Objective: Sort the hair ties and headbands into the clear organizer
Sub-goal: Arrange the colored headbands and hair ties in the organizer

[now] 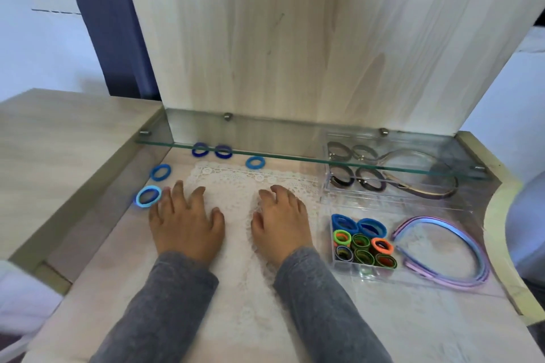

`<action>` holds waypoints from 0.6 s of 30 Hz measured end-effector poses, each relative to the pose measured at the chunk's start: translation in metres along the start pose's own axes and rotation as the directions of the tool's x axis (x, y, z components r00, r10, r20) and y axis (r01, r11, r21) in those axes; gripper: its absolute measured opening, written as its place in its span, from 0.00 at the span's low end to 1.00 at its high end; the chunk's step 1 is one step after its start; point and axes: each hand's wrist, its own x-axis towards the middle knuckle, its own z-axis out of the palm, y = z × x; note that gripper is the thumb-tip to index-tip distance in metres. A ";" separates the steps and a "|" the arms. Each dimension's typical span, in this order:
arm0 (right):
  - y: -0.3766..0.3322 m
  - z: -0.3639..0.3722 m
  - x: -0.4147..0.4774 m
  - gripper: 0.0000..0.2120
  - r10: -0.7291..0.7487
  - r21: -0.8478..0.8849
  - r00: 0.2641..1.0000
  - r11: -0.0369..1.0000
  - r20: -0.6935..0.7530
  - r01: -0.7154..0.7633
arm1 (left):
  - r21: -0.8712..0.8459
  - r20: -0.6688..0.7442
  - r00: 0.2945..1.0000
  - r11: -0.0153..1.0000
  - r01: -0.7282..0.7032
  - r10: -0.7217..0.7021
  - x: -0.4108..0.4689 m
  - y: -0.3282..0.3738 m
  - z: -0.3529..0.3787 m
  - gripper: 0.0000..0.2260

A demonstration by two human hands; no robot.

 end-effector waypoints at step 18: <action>-0.009 0.027 0.047 0.27 0.135 -0.117 0.987 0.982 -0.090 -0.145 | -0.425 -0.186 0.969 0.903 0.071 -0.163 0.019 -0.052 -0.006 0.13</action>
